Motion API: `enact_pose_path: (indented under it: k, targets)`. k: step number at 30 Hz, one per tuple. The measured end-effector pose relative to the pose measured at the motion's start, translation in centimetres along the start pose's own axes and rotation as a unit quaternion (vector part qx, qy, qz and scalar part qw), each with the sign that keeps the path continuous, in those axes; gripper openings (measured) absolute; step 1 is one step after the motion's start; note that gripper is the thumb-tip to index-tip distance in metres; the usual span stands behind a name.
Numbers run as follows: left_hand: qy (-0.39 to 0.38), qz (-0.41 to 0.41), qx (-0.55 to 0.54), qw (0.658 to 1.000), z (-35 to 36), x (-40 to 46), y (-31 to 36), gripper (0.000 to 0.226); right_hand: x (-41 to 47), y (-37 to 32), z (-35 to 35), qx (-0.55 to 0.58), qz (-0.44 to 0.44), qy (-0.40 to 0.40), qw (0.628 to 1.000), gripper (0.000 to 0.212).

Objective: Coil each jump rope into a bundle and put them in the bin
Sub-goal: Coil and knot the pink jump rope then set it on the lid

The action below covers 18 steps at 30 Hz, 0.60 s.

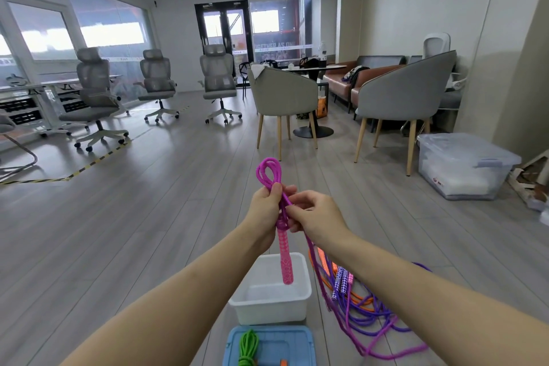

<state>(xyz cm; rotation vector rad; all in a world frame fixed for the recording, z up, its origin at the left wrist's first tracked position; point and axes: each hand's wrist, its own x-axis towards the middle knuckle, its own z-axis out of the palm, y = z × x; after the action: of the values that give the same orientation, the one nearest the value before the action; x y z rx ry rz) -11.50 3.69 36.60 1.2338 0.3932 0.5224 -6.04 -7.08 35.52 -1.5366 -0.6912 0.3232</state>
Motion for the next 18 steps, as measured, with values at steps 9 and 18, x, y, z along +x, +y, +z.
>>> enact_pose_path:
  k: [9, 18]
  targets:
    - [0.094, 0.011, -0.233, 0.968, -4.0, 3.3, 3.2, 0.027, -0.8, 1.8, -1.7, -0.240, -0.069, -0.272, 0.929, 0.026]
    - [-0.010, -0.018, -0.067, 0.998, -6.1, 2.8, 4.2, 0.026, 1.0, 2.0, -4.6, -0.308, -0.116, -0.137, 0.934, 0.010]
